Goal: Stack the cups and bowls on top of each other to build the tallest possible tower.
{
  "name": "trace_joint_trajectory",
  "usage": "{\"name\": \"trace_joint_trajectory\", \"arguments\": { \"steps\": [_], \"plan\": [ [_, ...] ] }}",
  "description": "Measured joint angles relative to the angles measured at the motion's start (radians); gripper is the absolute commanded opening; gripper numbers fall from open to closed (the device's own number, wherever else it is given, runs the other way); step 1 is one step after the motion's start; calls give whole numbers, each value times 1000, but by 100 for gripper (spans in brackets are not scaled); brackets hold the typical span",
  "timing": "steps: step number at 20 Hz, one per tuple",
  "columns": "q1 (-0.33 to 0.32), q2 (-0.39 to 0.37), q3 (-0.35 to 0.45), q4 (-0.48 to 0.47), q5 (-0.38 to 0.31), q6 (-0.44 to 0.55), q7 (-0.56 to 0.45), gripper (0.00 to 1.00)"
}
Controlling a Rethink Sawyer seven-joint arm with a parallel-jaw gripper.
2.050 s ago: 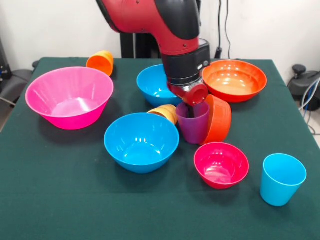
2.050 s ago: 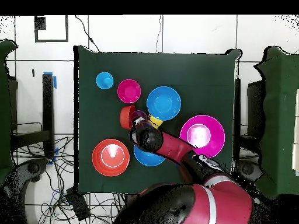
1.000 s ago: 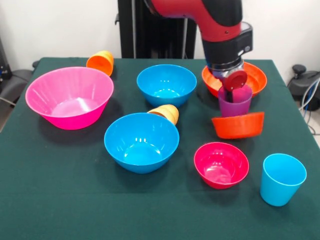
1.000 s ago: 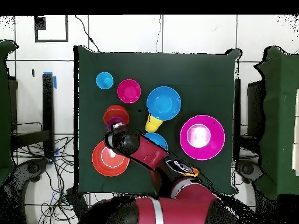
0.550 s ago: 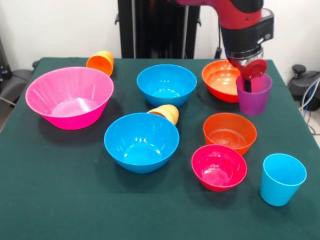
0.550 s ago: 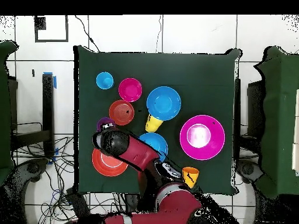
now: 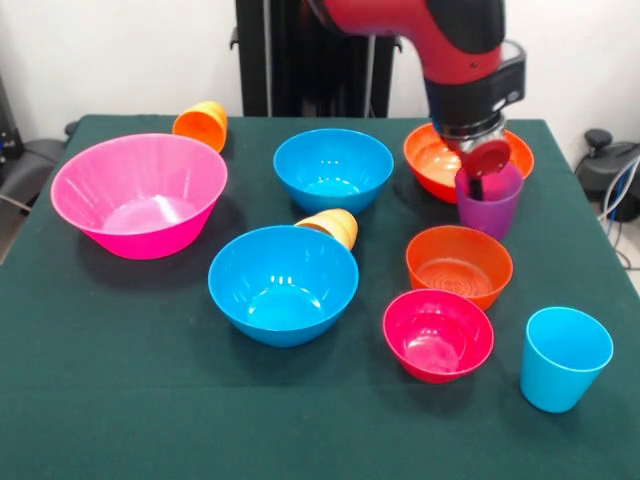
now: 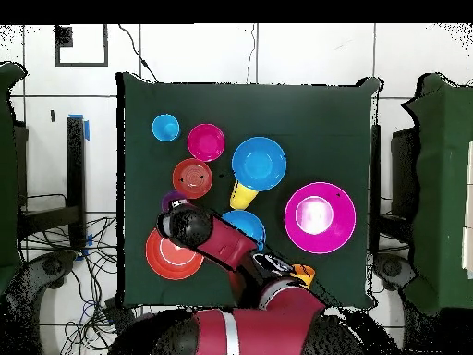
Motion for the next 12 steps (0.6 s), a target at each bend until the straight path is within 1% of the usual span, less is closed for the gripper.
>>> {"name": "trace_joint_trajectory", "arguments": {
  "steps": [2, 3, 6, 8, 12],
  "plan": [
    [-2, 32, -14, -18, -29, -1, 0, 0],
    [2, 49, -33, -32, -56, 4, 0, 0],
    [17, 40, -53, -48, -82, 19, 0, 0],
    [37, 38, -80, -72, -103, 39, 0, 0],
    [42, 42, -97, -91, -127, 46, 0, 0]
  ]
}}
